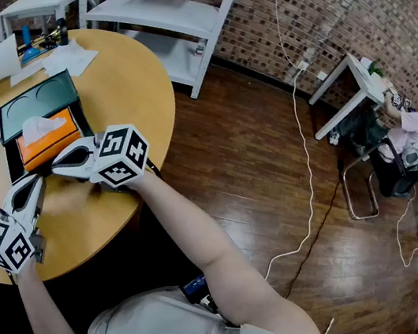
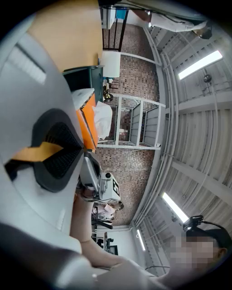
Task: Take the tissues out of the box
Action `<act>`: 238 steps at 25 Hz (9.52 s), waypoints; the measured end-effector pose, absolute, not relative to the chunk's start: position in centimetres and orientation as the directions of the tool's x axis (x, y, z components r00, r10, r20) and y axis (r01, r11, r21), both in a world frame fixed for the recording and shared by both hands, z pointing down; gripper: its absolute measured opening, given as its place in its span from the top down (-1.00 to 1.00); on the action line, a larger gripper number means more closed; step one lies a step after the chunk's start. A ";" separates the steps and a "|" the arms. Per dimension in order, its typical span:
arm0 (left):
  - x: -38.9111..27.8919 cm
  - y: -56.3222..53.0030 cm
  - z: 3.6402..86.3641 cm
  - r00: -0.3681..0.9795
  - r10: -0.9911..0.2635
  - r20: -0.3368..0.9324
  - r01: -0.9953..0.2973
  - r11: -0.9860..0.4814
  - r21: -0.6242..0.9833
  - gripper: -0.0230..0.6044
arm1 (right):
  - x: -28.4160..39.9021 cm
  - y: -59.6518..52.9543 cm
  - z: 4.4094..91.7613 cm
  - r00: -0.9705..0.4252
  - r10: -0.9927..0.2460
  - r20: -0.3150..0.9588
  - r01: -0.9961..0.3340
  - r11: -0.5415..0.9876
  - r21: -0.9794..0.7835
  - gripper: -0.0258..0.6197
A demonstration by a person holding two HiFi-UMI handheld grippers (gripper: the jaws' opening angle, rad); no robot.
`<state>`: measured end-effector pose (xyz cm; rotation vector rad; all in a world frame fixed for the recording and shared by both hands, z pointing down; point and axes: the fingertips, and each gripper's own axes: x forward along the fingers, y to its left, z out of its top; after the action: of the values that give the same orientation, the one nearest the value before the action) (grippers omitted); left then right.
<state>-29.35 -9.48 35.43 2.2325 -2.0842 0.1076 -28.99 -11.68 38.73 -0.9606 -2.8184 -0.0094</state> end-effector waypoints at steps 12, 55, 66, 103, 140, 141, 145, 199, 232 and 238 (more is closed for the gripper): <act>-27.5 -8.8 35.8 0.067 -0.993 0.102 -0.997 -0.063 0.040 0.93 | -27.1 -10.5 38.9 -0.757 0.627 0.181 0.628 0.776 -0.061 0.92; -27.3 -8.5 35.3 0.054 -0.991 0.120 -0.998 -0.048 0.051 0.93 | -27.5 -10.3 38.8 -0.758 0.628 0.178 0.628 0.776 -0.062 0.92; -27.8 -8.5 35.5 0.052 -0.992 0.112 -0.998 -0.047 0.045 0.93 | -27.8 -10.3 39.1 -0.757 0.627 0.183 0.627 0.776 -0.064 0.92; -27.1 -9.0 36.0 0.060 -0.991 0.117 -0.998 -0.056 0.041 0.93 | -26.4 -10.6 37.7 -0.752 0.642 0.150 0.641 0.765 -0.065 0.92; -30.1 -14.1 36.5 -0.200 -0.688 0.698 -0.681 -0.414 -0.604 0.31 | -26.3 -10.9 37.3 -0.749 0.649 0.135 0.646 0.760 -0.075 0.92; -30.5 -14.1 36.9 -0.209 -0.673 0.710 -0.685 -0.417 -0.597 0.32 | -26.3 -10.9 37.3 -0.748 0.650 0.135 0.646 0.760 -0.076 0.92; -31.0 -14.4 37.8 -0.207 -0.652 0.729 -0.707 -0.416 -0.572 0.48 | -26.4 -11.0 37.3 -0.748 0.650 0.135 0.646 0.759 -0.077 0.92; -26.1 -9.1 33.8 0.029 -0.994 0.106 -0.998 -0.035 -0.054 0.93 | -25.7 -11.1 36.9 -0.749 0.652 0.118 0.649 0.758 -0.068 0.92; -25.8 -10.9 36.4 0.064 -0.986 0.153 -0.998 -0.061 0.028 0.93 | -26.0 -11.0 37.1 -0.744 0.655 0.131 0.653 0.755 -0.063 0.92; -25.8 -11.0 36.4 0.064 -0.986 0.151 -0.998 -0.060 0.027 0.93 | -26.1 -11.1 37.1 -0.744 0.655 0.132 0.653 0.755 -0.062 0.92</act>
<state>-25.83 -10.96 36.44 2.1970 -2.0643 0.1389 -26.05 -11.05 37.11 -1.0517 -2.8051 0.0172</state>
